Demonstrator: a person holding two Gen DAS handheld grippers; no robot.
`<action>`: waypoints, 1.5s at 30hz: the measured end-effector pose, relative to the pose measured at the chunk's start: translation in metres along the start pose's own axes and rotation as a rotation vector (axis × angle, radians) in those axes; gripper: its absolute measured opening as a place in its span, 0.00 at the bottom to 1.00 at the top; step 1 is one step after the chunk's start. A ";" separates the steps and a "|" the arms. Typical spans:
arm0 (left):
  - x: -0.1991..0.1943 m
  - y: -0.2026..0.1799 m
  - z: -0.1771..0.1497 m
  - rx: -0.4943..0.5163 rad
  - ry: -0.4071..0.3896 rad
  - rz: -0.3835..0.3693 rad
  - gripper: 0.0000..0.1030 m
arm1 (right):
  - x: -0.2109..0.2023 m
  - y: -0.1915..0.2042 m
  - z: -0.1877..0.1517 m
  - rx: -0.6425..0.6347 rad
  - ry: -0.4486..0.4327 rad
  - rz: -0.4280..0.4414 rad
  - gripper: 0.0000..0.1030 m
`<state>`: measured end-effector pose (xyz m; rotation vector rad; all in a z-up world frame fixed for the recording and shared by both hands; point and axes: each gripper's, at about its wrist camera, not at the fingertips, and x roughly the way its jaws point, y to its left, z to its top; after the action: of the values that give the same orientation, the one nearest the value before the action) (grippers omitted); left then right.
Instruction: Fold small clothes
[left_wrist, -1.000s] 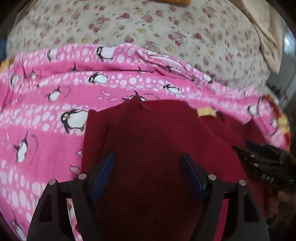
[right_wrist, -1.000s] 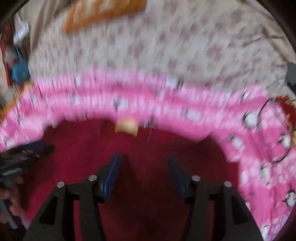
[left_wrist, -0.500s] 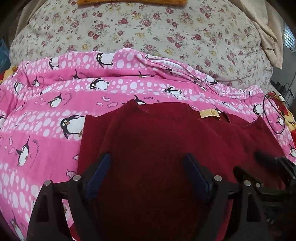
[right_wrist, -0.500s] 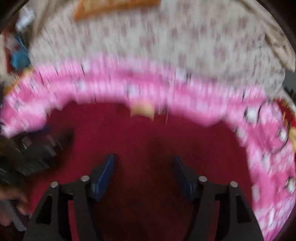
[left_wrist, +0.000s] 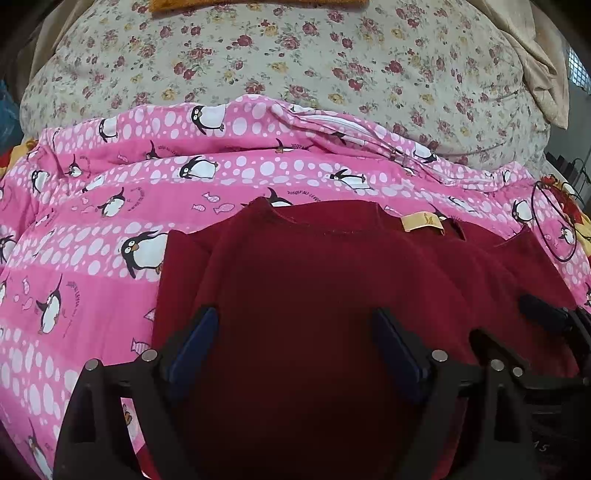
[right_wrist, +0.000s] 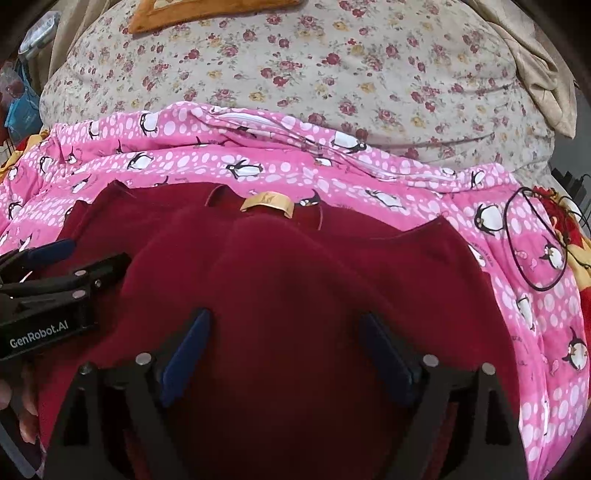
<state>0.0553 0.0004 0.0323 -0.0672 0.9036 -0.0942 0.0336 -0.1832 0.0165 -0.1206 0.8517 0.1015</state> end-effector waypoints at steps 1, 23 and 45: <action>0.000 0.000 0.000 -0.001 -0.003 -0.001 0.65 | 0.000 0.000 0.000 0.000 -0.003 0.000 0.86; -0.001 -0.002 -0.002 0.017 -0.016 0.015 0.65 | 0.002 -0.003 0.001 0.012 0.000 0.007 0.89; -0.001 -0.001 -0.001 0.027 -0.011 0.022 0.65 | 0.018 -0.064 0.006 0.192 0.073 -0.052 0.92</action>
<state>0.0541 -0.0005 0.0325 -0.0331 0.8913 -0.0853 0.0584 -0.2448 0.0110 0.0335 0.9258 -0.0341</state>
